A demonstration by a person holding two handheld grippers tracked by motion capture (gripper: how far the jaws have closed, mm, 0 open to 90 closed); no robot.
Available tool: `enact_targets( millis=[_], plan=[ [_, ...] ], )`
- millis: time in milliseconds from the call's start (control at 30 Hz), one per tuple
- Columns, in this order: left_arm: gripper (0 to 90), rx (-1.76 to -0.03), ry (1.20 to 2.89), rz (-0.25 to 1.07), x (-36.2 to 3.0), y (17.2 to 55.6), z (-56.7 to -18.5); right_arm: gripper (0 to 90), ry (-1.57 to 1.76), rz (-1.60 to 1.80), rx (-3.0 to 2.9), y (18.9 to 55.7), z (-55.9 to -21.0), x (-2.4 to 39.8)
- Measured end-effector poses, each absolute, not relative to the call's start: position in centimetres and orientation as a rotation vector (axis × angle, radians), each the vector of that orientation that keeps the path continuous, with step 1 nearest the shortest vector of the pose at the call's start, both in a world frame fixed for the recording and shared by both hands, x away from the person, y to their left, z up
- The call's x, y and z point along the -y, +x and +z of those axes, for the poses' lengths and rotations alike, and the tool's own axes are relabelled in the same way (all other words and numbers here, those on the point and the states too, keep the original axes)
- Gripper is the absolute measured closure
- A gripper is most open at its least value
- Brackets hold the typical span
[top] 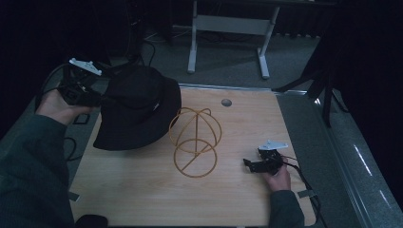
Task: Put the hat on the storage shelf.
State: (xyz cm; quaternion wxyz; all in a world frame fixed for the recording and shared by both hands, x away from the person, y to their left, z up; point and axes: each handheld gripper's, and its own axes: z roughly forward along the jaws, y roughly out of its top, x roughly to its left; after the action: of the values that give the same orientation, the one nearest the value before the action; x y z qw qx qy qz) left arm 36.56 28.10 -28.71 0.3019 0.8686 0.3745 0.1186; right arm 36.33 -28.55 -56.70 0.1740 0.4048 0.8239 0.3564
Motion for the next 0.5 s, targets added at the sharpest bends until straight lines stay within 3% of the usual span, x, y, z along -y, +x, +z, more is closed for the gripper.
enact_targets(
  millis=[500],
  plan=[
    [84.8,-1.001,2.273,0.326,-28.92,36.57,-28.28,14.0,1.148,1.011,-2.336,36.33,-56.70,28.55]
  ],
)
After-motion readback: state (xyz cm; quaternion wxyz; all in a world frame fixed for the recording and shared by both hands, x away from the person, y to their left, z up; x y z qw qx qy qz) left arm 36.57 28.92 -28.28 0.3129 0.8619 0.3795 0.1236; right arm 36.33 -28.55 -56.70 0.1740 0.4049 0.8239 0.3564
